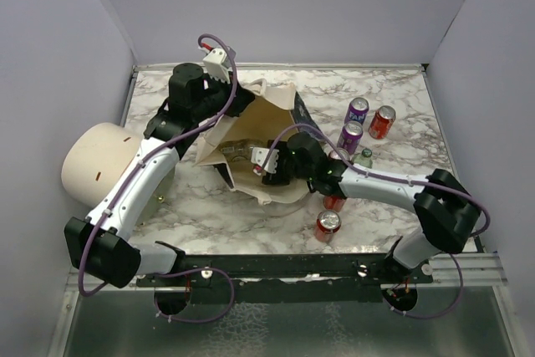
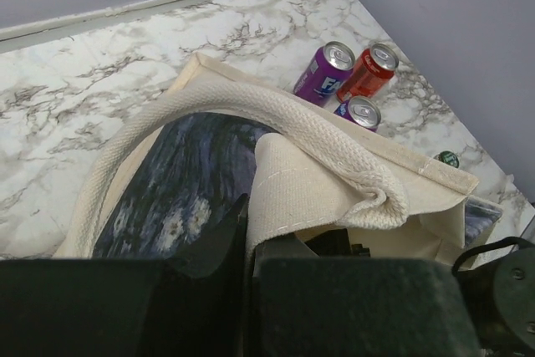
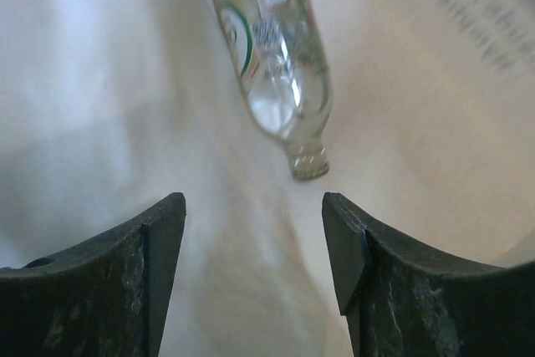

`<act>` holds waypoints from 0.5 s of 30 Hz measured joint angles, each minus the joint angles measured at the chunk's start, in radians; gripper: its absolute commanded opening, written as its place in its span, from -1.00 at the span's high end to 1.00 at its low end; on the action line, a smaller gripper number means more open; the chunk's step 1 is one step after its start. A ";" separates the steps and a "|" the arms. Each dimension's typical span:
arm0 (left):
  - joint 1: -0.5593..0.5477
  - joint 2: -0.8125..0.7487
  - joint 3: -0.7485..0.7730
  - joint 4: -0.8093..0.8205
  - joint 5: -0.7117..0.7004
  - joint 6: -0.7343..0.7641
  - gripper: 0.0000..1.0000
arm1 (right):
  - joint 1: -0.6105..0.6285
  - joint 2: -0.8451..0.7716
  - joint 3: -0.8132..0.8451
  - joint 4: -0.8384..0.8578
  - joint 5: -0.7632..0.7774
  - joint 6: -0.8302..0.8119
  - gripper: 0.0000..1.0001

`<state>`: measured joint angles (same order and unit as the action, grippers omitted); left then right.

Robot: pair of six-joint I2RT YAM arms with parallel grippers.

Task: Take the beverage out of the canvas bag
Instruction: Adjust the canvas bag at the center of the board.

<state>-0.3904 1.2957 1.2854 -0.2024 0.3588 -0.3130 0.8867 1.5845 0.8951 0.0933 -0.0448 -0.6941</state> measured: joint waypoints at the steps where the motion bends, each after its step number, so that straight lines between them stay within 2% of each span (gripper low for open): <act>1: 0.000 0.000 0.000 0.000 0.000 -0.001 1.00 | 0.000 -0.020 0.007 -0.004 -0.033 -0.008 -0.33; 7: -0.011 0.000 0.000 -0.002 -0.008 -0.010 1.00 | 0.029 -0.127 0.034 0.005 -0.163 -0.027 -0.33; 15: -0.018 0.003 0.009 -0.009 -0.027 -0.032 1.00 | 0.092 -0.136 0.104 0.013 -0.190 0.004 -0.35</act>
<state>-0.4080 1.2991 1.2945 -0.2111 0.3321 -0.3450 0.9791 1.4483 0.9993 0.1062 -0.2348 -0.6903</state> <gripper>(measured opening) 0.018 0.668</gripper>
